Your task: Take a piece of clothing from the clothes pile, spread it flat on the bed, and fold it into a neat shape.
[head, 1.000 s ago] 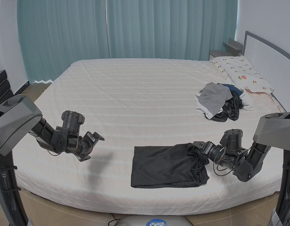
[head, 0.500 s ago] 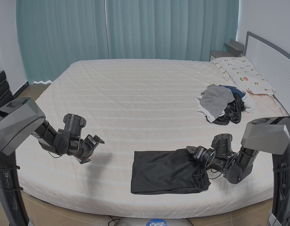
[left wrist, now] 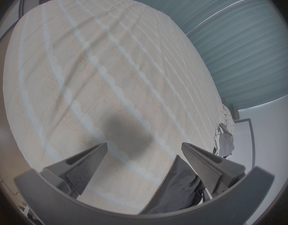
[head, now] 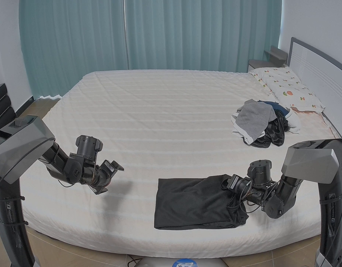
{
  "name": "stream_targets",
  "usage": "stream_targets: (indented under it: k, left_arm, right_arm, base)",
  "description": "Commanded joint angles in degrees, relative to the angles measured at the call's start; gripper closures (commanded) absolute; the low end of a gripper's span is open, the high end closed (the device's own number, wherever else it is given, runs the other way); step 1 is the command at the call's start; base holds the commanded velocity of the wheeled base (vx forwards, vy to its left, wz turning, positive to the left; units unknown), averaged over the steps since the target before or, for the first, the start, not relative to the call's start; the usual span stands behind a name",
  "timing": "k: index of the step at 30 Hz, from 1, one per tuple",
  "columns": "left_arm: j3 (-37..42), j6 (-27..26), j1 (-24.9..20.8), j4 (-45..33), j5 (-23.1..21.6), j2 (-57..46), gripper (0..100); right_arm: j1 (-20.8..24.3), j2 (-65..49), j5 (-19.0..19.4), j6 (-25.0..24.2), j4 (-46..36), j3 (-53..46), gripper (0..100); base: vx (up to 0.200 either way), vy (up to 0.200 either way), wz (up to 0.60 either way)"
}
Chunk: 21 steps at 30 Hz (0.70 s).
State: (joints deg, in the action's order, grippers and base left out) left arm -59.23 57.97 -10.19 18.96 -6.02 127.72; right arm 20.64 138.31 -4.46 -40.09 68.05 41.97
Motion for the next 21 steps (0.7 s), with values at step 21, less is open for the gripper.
stream_targets:
  k: [21]
  left_arm:
    - [0.08, -0.13, 0.08, -0.06, 0.05, 1.13, 0]
  right_arm:
    - [-7.54, -0.06, 0.95, -3.32, -0.64, -1.81, 100]
  base:
    - [0.000, 0.000, 0.00]
